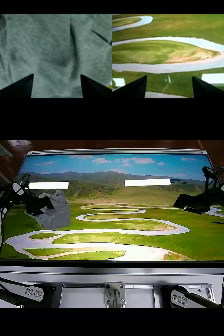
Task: Fold the shirts.
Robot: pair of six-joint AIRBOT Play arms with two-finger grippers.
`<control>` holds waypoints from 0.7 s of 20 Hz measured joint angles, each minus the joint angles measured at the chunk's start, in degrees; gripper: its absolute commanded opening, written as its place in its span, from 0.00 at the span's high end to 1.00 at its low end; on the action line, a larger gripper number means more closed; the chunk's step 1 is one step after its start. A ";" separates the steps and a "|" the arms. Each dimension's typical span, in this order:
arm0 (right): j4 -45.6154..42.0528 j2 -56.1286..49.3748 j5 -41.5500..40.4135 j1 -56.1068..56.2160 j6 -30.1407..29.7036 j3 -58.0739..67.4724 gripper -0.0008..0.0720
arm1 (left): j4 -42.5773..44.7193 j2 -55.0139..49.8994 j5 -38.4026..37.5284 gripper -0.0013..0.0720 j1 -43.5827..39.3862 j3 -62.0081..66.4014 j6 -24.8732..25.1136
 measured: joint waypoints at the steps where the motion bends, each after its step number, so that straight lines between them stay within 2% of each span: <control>1: 0.31 -0.33 -0.04 0.00 0.00 0.00 0.04 | -1.18 -1.73 1.51 0.09 0.20 0.13 -0.07; 2: 0.63 -0.50 -0.09 0.00 0.00 0.00 0.04 | -2.16 -3.15 2.43 0.24 0.42 0.22 -0.17; 3: 1.01 -0.68 -0.11 0.00 0.00 0.00 0.04 | -2.64 -4.42 3.17 0.58 0.63 0.31 -0.22; 4: 1.42 -0.81 -0.13 0.00 0.00 0.00 0.04 | -3.15 -5.38 3.80 0.85 0.83 0.37 -0.22; 5: 2.05 -0.87 -0.13 0.00 0.00 0.00 0.04 | -3.58 -6.08 4.22 0.93 0.92 0.44 -0.22; 7: 3.30 -0.98 0.07 0.00 0.00 0.00 0.04 | -4.28 -6.84 4.02 0.93 1.01 1.16 0.17; 10: 5.16 -1.03 1.20 0.00 -0.02 0.00 0.04 | -4.92 -5.42 1.40 0.93 0.22 4.83 3.78; 14: 6.29 -0.83 2.21 0.00 -0.22 0.00 0.05 | -5.44 4.11 -2.62 0.93 -4.28 11.28 10.10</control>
